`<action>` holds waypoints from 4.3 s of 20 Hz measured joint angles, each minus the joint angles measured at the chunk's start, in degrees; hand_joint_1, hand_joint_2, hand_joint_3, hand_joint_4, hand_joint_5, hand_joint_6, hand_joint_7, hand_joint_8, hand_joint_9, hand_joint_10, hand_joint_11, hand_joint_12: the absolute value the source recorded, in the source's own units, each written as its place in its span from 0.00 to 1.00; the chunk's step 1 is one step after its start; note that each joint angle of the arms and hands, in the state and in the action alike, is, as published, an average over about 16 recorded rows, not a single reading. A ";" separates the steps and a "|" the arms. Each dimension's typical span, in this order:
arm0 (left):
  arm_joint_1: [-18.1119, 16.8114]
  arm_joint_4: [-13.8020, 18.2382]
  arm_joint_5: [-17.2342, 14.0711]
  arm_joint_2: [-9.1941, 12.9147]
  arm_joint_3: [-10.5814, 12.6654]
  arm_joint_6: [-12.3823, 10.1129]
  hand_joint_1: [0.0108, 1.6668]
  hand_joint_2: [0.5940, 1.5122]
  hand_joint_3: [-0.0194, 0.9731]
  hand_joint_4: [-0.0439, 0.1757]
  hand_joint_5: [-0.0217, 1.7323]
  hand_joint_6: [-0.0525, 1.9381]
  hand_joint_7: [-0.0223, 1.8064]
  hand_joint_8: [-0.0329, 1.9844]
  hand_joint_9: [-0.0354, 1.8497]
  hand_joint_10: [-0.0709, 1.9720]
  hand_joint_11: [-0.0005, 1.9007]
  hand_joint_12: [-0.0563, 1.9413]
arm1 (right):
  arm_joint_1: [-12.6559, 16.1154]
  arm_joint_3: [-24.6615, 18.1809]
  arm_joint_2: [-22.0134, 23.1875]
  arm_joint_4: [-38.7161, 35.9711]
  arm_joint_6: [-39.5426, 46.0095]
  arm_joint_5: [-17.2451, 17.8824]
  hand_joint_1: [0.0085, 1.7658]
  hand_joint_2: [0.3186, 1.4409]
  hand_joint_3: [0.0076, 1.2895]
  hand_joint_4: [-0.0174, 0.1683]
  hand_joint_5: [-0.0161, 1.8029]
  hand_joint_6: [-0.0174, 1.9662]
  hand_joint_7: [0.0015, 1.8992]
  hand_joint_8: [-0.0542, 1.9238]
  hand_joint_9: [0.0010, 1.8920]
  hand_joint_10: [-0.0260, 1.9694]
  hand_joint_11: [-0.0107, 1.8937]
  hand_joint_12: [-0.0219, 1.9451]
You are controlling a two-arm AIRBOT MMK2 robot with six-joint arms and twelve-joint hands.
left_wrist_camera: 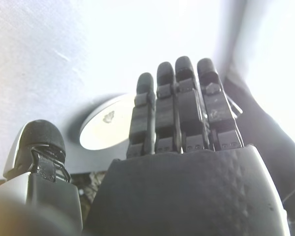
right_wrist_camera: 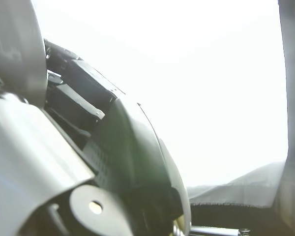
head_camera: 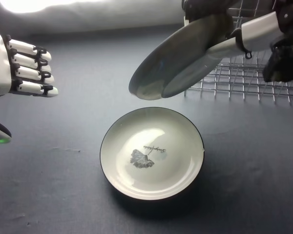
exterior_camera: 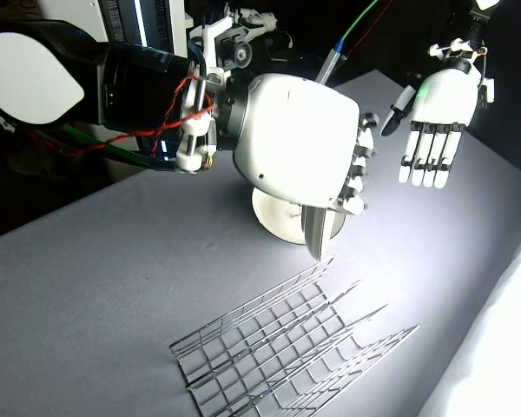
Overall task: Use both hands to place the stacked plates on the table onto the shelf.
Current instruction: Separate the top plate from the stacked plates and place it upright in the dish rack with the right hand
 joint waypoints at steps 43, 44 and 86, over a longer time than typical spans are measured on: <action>-0.01 0.03 -0.69 0.03 0.64 -0.89 0.00 0.61 0.01 0.19 0.16 0.03 0.17 0.02 0.17 0.04 0.08 0.12 | 0.63 8.01 5.57 13.99 -1.09 -0.16 0.78 0.65 0.00 0.05 0.50 0.50 0.54 0.46 0.50 0.61 0.40 0.71; -0.01 0.03 -0.71 0.03 0.57 -0.92 0.00 0.61 0.01 0.19 0.16 0.03 0.18 0.02 0.17 0.04 0.08 0.12 | 0.05 8.28 5.70 14.03 -1.15 0.24 0.78 0.65 0.00 0.05 0.50 0.50 0.54 0.46 0.50 0.61 0.40 0.71; 1.77 -1.66 -27.60 -14.28 9.68 -15.51 0.01 0.63 0.02 0.19 0.16 0.03 0.19 0.02 0.19 0.04 0.09 0.13 | -15.99 15.31 3.97 4.20 -7.61 12.61 0.72 0.68 0.01 0.06 0.41 0.32 0.44 0.30 0.39 0.34 0.22 0.70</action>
